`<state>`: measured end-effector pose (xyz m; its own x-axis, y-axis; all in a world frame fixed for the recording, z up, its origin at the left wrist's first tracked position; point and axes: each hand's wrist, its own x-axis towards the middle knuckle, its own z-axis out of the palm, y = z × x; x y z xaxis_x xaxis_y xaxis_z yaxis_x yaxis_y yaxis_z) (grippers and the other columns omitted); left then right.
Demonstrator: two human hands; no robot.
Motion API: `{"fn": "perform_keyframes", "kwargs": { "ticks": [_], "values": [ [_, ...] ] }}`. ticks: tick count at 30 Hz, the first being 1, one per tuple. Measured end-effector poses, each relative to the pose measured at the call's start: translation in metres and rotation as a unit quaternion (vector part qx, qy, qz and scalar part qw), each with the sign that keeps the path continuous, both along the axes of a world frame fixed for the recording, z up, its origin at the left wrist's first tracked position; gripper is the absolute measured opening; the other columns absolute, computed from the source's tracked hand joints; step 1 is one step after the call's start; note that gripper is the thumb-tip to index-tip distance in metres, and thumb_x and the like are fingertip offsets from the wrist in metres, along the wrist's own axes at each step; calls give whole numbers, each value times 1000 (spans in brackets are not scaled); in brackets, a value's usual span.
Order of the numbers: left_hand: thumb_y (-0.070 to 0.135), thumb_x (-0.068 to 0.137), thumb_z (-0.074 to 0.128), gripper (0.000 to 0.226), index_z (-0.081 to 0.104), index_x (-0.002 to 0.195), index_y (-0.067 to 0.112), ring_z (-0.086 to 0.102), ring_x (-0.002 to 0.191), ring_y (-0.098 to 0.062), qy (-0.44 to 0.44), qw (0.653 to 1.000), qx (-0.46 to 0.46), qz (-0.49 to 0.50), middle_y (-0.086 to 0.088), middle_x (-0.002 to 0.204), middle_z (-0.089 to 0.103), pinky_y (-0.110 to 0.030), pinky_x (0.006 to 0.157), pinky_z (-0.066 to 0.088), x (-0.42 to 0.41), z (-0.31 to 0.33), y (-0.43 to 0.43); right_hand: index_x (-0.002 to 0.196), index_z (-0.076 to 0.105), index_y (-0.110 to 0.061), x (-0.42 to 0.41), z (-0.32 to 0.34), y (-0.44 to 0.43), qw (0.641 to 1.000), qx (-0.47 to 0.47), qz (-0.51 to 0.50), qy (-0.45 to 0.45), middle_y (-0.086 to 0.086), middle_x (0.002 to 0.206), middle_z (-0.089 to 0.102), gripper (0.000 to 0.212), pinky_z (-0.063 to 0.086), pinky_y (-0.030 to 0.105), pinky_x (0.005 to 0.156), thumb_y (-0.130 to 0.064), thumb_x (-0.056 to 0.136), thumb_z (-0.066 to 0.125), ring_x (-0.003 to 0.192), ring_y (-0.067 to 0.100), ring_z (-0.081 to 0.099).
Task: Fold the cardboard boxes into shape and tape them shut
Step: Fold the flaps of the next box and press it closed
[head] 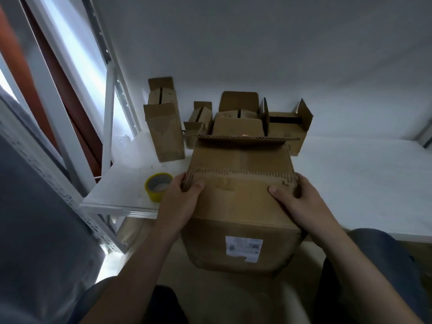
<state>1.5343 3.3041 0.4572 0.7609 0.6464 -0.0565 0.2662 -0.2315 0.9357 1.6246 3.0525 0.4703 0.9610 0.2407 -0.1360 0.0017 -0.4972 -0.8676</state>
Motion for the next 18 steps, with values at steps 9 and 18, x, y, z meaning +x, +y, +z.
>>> {"fn": "perform_keyframes", "kwargs": {
  "ticks": [9, 18],
  "values": [
    [53, 92, 62, 58, 45, 145, 38, 48, 114, -10, -74, 996, 49, -9, 19, 126, 49, -35, 93, 41, 30, 34, 7, 149, 37, -39, 35, 42, 11, 990, 65, -22, -120, -13, 138, 56, 87, 55, 45, 95, -68, 75, 73, 118, 16, 59],
    [50, 94, 61, 48, 56, 139, 33, 51, 111, -13, -62, 995, 77, 3, 14, 123, 56, -32, 86, 45, 46, 66, 5, 146, 42, -33, 49, 59, 16, 990, 49, -10, -129, -11, 135, 60, 75, 53, 48, 99, -63, 83, 69, 119, 18, 61]
  ]
}}
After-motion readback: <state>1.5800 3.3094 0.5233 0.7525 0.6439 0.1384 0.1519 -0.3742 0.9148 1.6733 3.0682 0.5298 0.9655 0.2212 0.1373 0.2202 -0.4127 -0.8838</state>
